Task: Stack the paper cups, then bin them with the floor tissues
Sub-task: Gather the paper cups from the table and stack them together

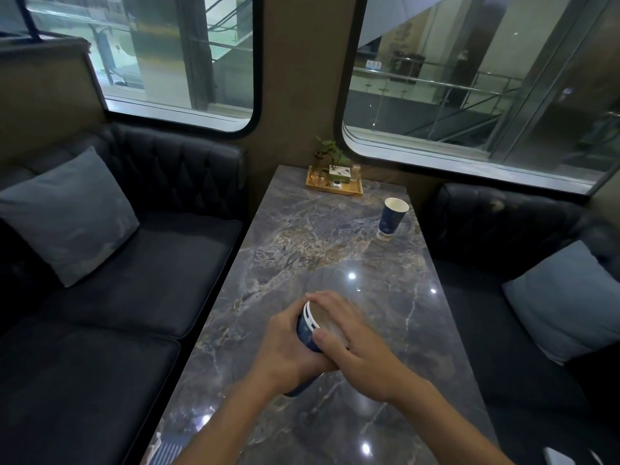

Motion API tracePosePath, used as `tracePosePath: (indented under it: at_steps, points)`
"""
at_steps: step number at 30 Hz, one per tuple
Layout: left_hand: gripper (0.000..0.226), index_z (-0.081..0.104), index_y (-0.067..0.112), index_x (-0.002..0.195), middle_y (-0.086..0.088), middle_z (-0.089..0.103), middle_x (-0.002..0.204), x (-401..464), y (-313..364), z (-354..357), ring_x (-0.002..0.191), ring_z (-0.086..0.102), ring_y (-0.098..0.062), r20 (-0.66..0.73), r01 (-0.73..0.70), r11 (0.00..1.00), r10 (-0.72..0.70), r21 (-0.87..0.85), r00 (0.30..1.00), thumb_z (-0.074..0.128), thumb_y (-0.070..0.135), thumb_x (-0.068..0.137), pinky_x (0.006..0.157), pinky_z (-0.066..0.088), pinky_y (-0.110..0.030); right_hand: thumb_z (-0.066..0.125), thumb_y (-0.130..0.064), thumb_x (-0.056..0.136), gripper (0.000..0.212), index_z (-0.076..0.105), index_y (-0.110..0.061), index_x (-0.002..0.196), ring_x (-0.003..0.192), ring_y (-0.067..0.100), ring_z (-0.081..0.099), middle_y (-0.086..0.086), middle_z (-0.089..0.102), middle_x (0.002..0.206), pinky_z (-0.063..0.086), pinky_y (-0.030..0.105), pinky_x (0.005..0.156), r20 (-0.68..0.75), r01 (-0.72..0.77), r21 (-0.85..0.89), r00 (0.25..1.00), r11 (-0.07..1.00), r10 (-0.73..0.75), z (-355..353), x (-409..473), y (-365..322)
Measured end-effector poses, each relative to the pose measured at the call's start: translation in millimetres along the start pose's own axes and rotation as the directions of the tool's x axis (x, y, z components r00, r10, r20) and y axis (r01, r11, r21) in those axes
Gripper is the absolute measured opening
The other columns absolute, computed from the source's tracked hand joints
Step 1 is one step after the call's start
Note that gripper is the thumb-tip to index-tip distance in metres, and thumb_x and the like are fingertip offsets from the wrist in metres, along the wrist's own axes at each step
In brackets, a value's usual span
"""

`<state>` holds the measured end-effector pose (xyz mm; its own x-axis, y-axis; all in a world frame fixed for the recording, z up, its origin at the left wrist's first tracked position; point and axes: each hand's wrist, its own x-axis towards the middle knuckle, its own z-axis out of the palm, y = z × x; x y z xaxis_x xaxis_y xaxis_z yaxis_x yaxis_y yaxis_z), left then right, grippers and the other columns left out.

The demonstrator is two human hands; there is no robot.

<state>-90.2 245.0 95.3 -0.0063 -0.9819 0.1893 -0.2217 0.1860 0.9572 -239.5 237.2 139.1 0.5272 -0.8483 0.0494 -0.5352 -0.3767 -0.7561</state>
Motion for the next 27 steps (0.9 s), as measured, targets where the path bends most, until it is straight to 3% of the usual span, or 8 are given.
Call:
tracePosePath:
  at_steps: [4, 16, 20, 24, 27]
  points:
    - [0.057, 0.067, 0.031, 0.097, 0.004, 0.077, 0.087, 2, 1, 0, 0.074, 0.074, -0.010, 0.037, 0.008, 1.000, -0.008, -0.016, 0.999, 0.090, 0.012, 0.049, 0.059, 0.057, -0.020, 0.040, -0.054, 0.091, 0.051, 0.032, -0.047, 0.141, 0.145, 0.001, 0.022, -0.017, 0.031, 0.154, 0.026, 0.045, 0.119, 0.010, -0.024, 0.037, 1.000, 0.999, 0.024, -2, -1, 4]
    - [0.058, 0.067, 0.033, 0.101, 0.007, 0.077, 0.093, 21, -3, 3, 0.080, 0.075, -0.006, 0.114, 0.045, 0.997, -0.038, -0.057, 0.993, 0.091, 0.015, 0.051, 0.062, 0.055, -0.014, 0.045, -0.050, 0.090, 0.049, 0.038, -0.046, 0.138, 0.138, 0.000, 0.030, -0.021, 0.037, 0.145, 0.032, 0.040, 0.115, 0.022, -0.032, 0.075, 0.999, 0.997, 0.030, -13, 13, 21]
    - [0.071, 0.060, 0.038, 0.110, 0.014, 0.073, 0.102, 34, -6, 7, 0.087, 0.073, -0.005, 0.106, 0.068, 0.997, -0.063, -0.046, 0.992, 0.095, 0.031, 0.049, 0.066, 0.056, -0.015, 0.048, -0.055, 0.088, 0.047, 0.044, -0.045, 0.134, 0.130, -0.001, 0.040, -0.022, 0.044, 0.137, 0.040, 0.036, 0.109, -0.035, -0.062, 0.096, 0.997, 0.993, 0.066, -20, 27, 34]
    - [0.076, 0.057, 0.041, 0.110, 0.018, 0.072, 0.100, 46, -17, 8, 0.078, 0.073, -0.002, 0.147, 0.051, 0.998, -0.054, 0.026, 0.988, 0.096, 0.051, 0.046, 0.057, 0.054, -0.014, 0.049, -0.056, 0.087, 0.043, 0.049, -0.045, 0.128, 0.121, -0.005, 0.049, -0.024, 0.050, 0.130, 0.045, 0.031, 0.102, -0.151, -0.111, 0.187, 0.979, 0.976, 0.140, -32, 42, 47]
    - [0.075, 0.059, 0.038, 0.114, 0.021, 0.072, 0.098, 53, -29, 8, 0.079, 0.071, 0.001, 0.129, -0.003, 0.994, -0.011, 0.105, 0.992, 0.095, 0.051, 0.050, 0.062, 0.049, -0.007, 0.051, -0.050, 0.088, 0.039, 0.052, -0.043, 0.126, 0.119, 0.002, 0.053, -0.018, 0.055, 0.128, 0.046, 0.037, 0.104, -0.164, -0.162, 0.267, 0.964, 0.950, 0.211, -43, 55, 59]
